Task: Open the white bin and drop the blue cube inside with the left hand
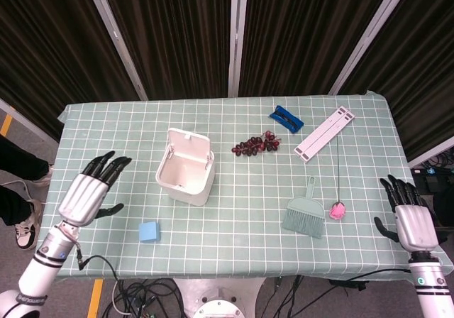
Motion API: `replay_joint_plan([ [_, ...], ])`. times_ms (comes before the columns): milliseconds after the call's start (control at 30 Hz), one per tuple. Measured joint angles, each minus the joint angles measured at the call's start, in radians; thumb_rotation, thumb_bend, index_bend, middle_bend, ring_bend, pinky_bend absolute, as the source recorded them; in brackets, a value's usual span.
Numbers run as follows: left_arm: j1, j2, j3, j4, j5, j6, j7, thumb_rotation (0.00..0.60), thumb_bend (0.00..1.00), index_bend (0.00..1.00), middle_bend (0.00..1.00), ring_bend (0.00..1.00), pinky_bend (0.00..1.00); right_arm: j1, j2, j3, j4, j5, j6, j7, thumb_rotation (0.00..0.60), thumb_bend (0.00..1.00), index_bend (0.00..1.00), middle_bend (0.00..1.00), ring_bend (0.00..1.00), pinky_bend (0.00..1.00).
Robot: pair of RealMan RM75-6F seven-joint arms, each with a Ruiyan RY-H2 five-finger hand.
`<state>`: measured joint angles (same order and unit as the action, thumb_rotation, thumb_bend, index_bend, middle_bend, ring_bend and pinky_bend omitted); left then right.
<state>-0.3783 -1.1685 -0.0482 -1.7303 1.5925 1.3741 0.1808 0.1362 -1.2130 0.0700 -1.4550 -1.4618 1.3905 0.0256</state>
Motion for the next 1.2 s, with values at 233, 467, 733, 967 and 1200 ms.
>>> replay_joint_plan([
  [233, 0.011, 0.009, 0.115, 0.007, 0.017, -0.134, -0.114, 0.6, 0.02, 0.13, 0.15, 0.05, 0.18, 0.001, 0.009, 0.005, -0.023, -0.002, 0.009, -0.012, 0.6, 0.24, 0.0, 0.0, 0.0, 0.0],
  [467, -0.01, -0.113, 0.147, 0.09, 0.069, -0.205, -0.137, 0.6, 0.02, 0.13, 0.16, 0.06, 0.19, 0.002, 0.029, 0.011, -0.049, -0.003, 0.017, -0.022, 0.6, 0.24, 0.0, 0.0, 0.0, 0.0],
  [733, -0.025, -0.194, 0.154, 0.152, 0.053, -0.255, -0.149, 0.6, 0.02, 0.17, 0.2, 0.12, 0.27, 0.002, 0.028, 0.01, -0.042, 0.002, 0.01, -0.013, 0.6, 0.24, 0.0, 0.0, 0.0, 0.0],
  [967, -0.016, -0.23, 0.143, 0.196, 0.029, -0.24, -0.149, 0.6, 0.04, 0.26, 0.3, 0.22, 0.37, 0.002, 0.025, 0.009, -0.034, 0.007, 0.006, -0.009, 0.6, 0.24, 0.0, 0.0, 0.0, 0.0],
  [1200, -0.01, -0.257, 0.14, 0.215, 0.024, -0.228, -0.157, 0.6, 0.1, 0.37, 0.41, 0.35, 0.5, 0.005, 0.021, 0.007, -0.028, 0.008, -0.002, -0.007, 0.6, 0.24, 0.0, 0.0, 0.0, 0.0],
])
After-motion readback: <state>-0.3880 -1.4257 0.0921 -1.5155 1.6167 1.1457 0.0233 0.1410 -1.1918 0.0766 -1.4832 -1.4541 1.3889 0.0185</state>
